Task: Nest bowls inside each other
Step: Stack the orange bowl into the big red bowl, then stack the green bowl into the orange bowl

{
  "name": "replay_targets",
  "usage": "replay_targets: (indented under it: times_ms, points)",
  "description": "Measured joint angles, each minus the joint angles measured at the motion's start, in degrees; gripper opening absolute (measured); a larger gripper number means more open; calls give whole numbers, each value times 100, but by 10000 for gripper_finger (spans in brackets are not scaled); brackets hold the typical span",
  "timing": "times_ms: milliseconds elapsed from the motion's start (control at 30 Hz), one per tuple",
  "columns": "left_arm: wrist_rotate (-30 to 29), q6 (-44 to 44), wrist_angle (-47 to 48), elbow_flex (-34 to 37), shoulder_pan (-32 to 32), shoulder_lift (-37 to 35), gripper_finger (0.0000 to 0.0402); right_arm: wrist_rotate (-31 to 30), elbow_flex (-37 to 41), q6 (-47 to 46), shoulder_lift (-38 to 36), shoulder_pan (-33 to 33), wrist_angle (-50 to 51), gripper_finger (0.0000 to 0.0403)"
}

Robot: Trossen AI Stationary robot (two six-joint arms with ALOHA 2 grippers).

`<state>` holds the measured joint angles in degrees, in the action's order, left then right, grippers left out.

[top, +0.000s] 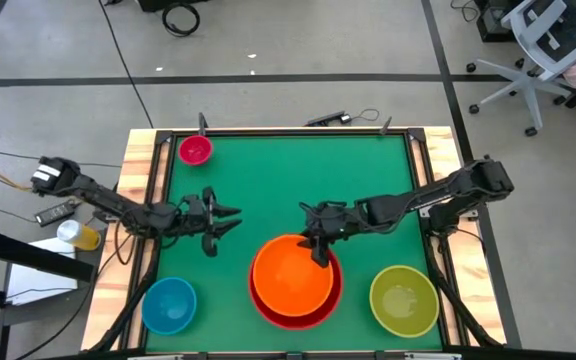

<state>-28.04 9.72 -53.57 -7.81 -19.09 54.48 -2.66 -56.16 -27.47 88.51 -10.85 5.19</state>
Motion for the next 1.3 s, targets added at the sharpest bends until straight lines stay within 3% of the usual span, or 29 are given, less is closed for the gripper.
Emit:
replay_targets:
  times_ms: [233, 433, 633, 767, 867, 1067, 1300]
  points:
    - [-325, -104, 444, 0, -282, 0, 141, -316, 0, 3, -828, -169, 342, 179]
    - [-547, 333, 1030, 0, -282, 2, 141, -781, -3, -167, -1720, -361, 2034, 179]
    - [-764, 516, 1320, 0, -274, 0, 141, 65, -4, -936, -2081, -764, 4701, 179]
    - [-813, 529, 1370, 0, -274, 1, 141, 777, 0, -1584, -1964, -1317, 5689, 178]
    - [-850, 527, 1463, 0, -273, 0, 141, 1011, 0, -2002, -1857, -1738, 5981, 178]
    - [-996, 618, 1561, 0, -263, 2, 141, 839, 255, -2700, -1667, -2453, 6045, 178]
    - [-1002, 795, 1566, 0, -263, 2, 141, 972, 1041, -3234, -1646, -2636, 5778, 178]
